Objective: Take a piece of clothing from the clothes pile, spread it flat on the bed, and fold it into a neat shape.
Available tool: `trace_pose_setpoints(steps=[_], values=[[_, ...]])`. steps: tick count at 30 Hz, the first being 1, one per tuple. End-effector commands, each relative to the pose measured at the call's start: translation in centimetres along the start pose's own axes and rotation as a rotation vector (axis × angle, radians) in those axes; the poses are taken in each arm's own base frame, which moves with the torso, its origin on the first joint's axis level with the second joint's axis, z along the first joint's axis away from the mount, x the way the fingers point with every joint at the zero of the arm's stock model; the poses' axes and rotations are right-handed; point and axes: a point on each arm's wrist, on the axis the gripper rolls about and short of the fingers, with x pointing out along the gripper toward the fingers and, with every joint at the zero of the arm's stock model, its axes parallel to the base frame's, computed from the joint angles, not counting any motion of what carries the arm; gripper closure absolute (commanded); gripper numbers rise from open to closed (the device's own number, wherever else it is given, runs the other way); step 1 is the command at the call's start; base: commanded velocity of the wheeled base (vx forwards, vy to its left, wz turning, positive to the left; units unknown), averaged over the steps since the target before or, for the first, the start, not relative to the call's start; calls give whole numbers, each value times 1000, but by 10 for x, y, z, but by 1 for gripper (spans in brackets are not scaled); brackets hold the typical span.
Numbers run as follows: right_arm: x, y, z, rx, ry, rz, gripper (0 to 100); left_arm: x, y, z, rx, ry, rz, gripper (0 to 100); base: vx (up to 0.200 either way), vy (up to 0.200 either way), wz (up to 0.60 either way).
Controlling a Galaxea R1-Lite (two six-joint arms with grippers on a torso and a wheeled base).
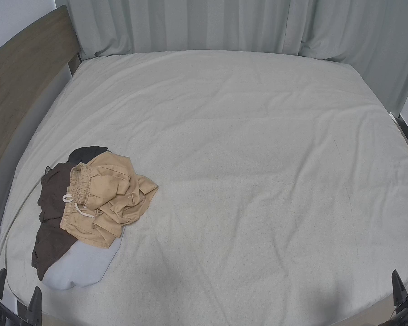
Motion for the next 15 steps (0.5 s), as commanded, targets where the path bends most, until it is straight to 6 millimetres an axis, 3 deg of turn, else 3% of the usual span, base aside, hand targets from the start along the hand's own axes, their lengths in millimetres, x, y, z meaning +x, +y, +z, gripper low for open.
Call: trace_pose_setpoints(steps=[1, 15], values=[[0, 0, -5, -1, 1, 1, 0, 0, 0, -5, 0, -2, 1, 0, 0, 0, 0], [0, 0, -5, -1, 0, 2, 0, 0, 0, -5, -32, -4, 6, 0, 0, 0, 0]])
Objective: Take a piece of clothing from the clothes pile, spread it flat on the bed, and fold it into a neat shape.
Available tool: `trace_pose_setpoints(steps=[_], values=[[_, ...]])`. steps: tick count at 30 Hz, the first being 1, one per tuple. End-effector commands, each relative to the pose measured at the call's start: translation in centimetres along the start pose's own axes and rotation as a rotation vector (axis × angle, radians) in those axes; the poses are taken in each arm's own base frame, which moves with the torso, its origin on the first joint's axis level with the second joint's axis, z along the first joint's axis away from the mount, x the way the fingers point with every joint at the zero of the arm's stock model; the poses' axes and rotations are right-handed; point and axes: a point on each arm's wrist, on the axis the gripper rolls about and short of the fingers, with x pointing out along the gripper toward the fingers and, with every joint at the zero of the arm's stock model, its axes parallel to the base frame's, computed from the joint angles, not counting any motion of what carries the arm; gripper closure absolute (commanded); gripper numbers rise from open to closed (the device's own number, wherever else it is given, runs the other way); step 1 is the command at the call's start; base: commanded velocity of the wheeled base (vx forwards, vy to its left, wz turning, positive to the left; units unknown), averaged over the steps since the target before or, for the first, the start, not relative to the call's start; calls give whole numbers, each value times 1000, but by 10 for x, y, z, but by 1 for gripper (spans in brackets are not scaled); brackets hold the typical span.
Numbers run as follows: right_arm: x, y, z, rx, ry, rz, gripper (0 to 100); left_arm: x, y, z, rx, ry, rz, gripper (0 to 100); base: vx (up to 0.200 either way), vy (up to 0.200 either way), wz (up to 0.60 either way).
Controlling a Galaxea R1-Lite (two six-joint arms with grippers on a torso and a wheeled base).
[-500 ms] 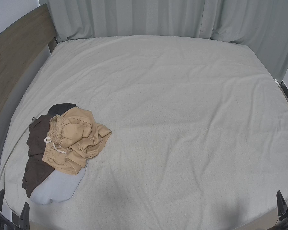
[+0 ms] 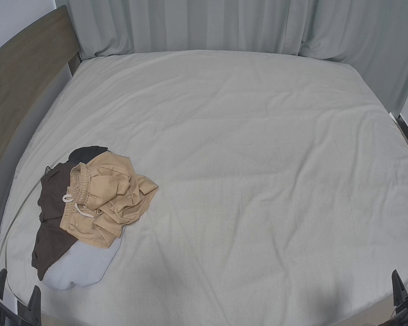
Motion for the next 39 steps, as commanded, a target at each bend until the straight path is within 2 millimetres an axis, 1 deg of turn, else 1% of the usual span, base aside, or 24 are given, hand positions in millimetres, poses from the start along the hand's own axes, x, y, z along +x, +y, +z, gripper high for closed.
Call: trace_pose_setpoints(steps=[1, 11, 12, 13, 15, 17, 23, 26, 35, 39], values=[[0, 0, -5, 0, 0, 1, 0, 0, 0, -5, -1, -3, 7, 0, 0, 0, 0], [0, 0, -5, 0, 0, 2, 0, 0, 0, -2, -2, -26, 9, 0, 0, 0, 0], [0, 0, -5, -2, 0, 2, 0, -2, 0, 5, -1, -69, 12, 0, 0, 0, 0], [0, 0, -5, -2, 0, 2, 0, -2, 0, 6, -1, -78, 12, 0, 0, 0, 0], [0, 0, -5, -3, 0, 2, 0, -4, 0, 31, 0, -156, 13, 0, 0, 0, 0], [0, 0, -5, -3, 0, 4, 0, -2, -1, 36, 2, -138, 5, 0, 0, 0, 0], [0, 0, -5, -3, 0, 4, 0, 5, 0, 47, -3, -91, -21, 0, 0, 0, 0], [0, 0, -5, -3, 0, 4, 0, 8, 0, 48, -1, -74, -25, 0, 0, 0, 0], [0, 0, -5, -5, 0, 4, 0, 10, 0, 54, -3, -60, -40, 0, 0, 0, 0], [0, 0, -5, -5, 0, 4, 0, 10, 0, 63, -11, -73, -70, 0, 0, 0, 0]])
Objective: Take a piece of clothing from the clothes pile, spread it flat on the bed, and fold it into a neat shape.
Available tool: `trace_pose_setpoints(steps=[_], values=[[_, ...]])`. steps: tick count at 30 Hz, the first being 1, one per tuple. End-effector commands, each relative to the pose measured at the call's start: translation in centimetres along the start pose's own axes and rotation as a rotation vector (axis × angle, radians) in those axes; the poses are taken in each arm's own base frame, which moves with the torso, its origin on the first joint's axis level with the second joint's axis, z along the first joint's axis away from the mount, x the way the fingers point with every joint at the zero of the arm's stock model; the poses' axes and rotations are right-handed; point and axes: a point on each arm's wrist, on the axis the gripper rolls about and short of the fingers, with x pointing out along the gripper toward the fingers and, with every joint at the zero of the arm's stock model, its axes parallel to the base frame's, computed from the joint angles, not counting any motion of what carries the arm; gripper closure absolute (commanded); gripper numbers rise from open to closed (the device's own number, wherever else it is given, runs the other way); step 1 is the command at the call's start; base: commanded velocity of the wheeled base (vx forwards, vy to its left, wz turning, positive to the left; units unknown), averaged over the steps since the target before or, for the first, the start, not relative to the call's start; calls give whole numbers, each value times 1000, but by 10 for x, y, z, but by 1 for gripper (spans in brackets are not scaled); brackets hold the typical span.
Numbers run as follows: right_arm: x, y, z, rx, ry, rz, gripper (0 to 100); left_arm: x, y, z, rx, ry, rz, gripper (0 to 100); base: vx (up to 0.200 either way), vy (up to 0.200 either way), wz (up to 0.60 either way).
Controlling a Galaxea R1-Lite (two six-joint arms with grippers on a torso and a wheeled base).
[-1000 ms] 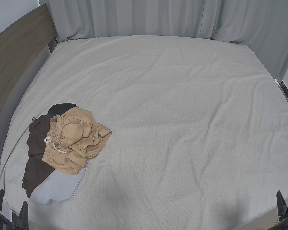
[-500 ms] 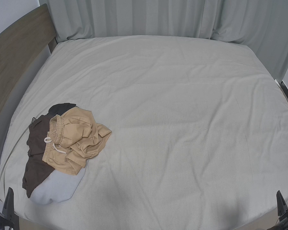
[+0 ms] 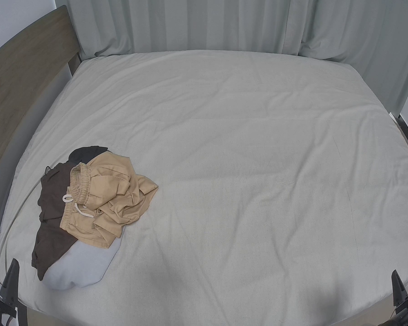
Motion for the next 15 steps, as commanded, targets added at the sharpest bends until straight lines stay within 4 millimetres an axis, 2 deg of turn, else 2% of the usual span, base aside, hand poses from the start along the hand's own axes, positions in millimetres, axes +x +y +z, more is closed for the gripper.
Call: trace_pose_setpoints(steps=[1, 6, 15], values=[[0, 0, -5, -1, 1, 0, 0, 2, 0, 9, -18, -3, -42, 0, 0, 0, 0], [0, 0, -5, -1, 1, 0, 0, 8, 0, 19, -92, 25, -77, 0, 0, 0, 0], [0, 0, -5, -1, 1, 2, 0, 41, -5, 26, -241, 173, -160, 0, 0, 0, 0]])
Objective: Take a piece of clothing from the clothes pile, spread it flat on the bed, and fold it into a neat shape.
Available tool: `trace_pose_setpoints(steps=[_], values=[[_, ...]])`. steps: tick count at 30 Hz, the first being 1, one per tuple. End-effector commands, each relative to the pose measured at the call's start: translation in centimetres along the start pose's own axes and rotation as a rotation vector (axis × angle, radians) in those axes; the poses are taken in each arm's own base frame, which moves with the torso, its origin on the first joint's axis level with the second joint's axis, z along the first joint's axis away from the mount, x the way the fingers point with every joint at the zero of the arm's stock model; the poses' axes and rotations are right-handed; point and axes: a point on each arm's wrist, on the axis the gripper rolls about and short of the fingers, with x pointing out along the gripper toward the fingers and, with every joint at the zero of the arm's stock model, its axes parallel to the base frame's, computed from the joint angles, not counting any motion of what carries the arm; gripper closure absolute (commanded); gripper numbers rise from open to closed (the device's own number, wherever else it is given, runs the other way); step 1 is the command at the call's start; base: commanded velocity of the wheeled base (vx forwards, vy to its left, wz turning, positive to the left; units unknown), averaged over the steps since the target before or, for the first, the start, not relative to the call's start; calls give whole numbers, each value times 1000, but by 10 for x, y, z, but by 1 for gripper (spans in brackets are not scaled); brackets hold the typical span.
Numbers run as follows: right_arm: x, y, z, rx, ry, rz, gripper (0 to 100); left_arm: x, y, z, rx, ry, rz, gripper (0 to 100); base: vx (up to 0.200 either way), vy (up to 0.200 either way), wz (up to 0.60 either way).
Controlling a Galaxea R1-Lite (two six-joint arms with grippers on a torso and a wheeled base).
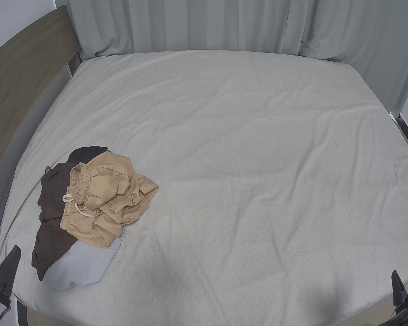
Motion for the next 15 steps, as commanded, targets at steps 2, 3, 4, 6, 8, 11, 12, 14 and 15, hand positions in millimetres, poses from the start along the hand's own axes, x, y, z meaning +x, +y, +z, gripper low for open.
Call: trace_pose_setpoints(steps=[2, 3, 4, 6, 8, 11, 12, 14, 15], values=[[0, 0, -5, 0, 1, 1, 0, 34, -3, 10, -86, 110, -26, 0, 0, 0, 0], [0, 0, -5, -2, 1, 3, 0, 39, -3, 11, -93, 119, -23, 0, 0, 0, 0], [0, 0, -5, -3, 1, 3, 0, 42, -4, 12, -95, 122, -22, 0, 0, 0, 0], [0, 0, -5, -14, 1, 3, 0, 52, -4, 13, -94, 144, -21, 0, 0, 0, 0], [0, 0, -5, -17, 1, 3, 0, 56, -4, 13, -92, 155, -28, 0, 0, 0, 0], [0, 0, -5, -17, 1, 3, 0, 65, -6, 14, -95, 171, -71, 0, 0, 0, 0], [0, 0, -5, -17, 1, 3, 0, 69, -6, 14, -98, 179, -77, 0, 0, 0, 0], [0, 0, -5, -17, 1, 3, 0, 75, -6, 16, -99, 180, -87, 0, 0, 0, 0], [0, 0, -5, -17, 1, 3, 0, 77, -6, 16, -100, 178, -93, 0, 0, 0, 0]])
